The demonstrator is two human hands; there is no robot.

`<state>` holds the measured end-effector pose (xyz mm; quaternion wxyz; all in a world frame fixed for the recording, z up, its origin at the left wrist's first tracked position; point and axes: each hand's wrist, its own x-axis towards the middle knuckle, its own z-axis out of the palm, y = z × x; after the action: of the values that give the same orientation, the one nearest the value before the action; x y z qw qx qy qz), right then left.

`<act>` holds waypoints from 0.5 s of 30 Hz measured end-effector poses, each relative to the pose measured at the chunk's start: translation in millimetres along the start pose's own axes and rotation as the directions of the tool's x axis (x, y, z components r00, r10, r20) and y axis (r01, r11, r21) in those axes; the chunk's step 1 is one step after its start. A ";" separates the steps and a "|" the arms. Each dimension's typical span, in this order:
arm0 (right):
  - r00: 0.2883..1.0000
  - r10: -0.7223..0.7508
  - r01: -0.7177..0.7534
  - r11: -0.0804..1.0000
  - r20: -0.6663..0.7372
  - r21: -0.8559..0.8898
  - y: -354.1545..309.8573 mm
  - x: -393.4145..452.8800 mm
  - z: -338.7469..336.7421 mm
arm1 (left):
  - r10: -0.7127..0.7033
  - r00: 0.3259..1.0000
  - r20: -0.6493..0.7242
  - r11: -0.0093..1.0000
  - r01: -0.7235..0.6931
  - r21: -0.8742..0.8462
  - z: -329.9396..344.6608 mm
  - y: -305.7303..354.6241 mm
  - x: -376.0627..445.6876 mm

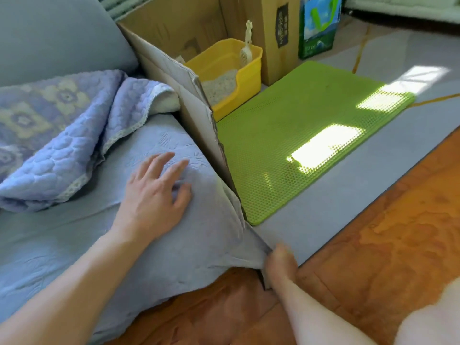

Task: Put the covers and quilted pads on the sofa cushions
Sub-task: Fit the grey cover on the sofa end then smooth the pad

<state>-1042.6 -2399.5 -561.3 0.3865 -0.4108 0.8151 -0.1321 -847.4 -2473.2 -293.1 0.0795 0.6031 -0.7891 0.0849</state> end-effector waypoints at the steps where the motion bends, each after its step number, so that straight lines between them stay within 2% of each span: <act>1: 0.998 -0.060 0.061 0.997 -0.032 0.049 -16.2 -0.5 1.9 | 0.030 0.997 0.073 0.999 -0.028 -0.025 -0.4 7.1 11.8; 3: 0.977 -0.198 0.207 0.970 -0.082 0.129 -52.2 -0.9 -2.5 | 0.068 0.961 0.268 0.998 -0.068 -0.007 2.0 17.5 34.8; 4: 0.955 -0.285 0.291 0.953 -0.082 0.085 -65.5 -1.5 -4.6 | 0.078 0.933 0.351 0.994 -0.099 0.042 3.8 20.0 45.8; 5: 0.949 -0.312 0.311 0.950 -0.036 -0.025 -73.5 -1.8 -6.8 | 0.084 0.910 0.407 0.987 -0.132 0.091 5.3 22.5 54.7; 6: 0.967 -0.254 0.254 0.961 0.019 -0.109 -77.2 1.1 -9.1 | 0.088 0.894 0.439 0.979 -0.159 0.127 7.6 24.6 60.9; 8: 0.989 -0.147 0.149 0.984 0.028 -0.100 -79.4 11.5 -18.0 | 0.085 0.874 0.478 0.968 -0.187 0.170 11.6 27.6 67.4; 10: 0.994 -0.108 0.102 0.966 0.016 0.236 -85.3 28.6 -26.1 | 0.039 0.870 0.492 0.967 -0.157 0.201 14.2 32.3 68.2; 12: 0.972 -0.135 0.012 0.848 0.194 0.530 -97.4 40.3 -33.1 | -0.001 0.875 0.484 0.973 -0.111 0.202 17.1 41.9 68.8; 13: 0.946 -0.190 0.009 0.827 0.263 0.562 -103.6 41.0 -33.8 | -0.018 0.877 0.481 0.980 -0.079 0.182 18.6 47.1 70.1; 15: 0.929 -0.227 0.058 0.870 0.293 0.490 -106.8 40.7 -30.1 | -0.045 0.880 0.472 0.994 -0.007 0.107 20.4 52.9 75.1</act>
<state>-1019.0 -2501.0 -505.6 0.5990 -0.3804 0.6456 -0.2821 -918.4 -2534.7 -297.9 -0.1469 0.6168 -0.7729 -0.0242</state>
